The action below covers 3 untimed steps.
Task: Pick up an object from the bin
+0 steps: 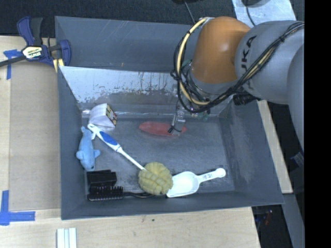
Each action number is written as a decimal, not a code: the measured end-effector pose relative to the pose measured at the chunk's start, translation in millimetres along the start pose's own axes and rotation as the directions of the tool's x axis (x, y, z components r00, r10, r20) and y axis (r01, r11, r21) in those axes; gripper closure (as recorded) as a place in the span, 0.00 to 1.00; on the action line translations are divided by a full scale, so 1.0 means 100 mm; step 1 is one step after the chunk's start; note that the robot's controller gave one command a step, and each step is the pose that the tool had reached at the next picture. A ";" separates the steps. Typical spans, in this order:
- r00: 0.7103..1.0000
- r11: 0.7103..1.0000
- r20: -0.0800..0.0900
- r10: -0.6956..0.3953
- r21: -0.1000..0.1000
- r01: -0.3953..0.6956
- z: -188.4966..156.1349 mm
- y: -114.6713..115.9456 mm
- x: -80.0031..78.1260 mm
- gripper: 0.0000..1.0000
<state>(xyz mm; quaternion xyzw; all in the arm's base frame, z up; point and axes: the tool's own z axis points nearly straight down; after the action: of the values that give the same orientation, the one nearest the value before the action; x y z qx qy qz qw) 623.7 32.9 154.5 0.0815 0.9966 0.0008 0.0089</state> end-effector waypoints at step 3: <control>0.999 1.000 -0.016 0.029 0.003 -0.029 0.82 -0.08 0.02 1.00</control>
Offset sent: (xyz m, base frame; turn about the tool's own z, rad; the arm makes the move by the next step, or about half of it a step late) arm -0.0025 -0.0043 -0.0845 -0.0229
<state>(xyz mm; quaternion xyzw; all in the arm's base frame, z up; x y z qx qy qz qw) 622.2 25.3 72.7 0.0961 0.9954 0.0002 0.0007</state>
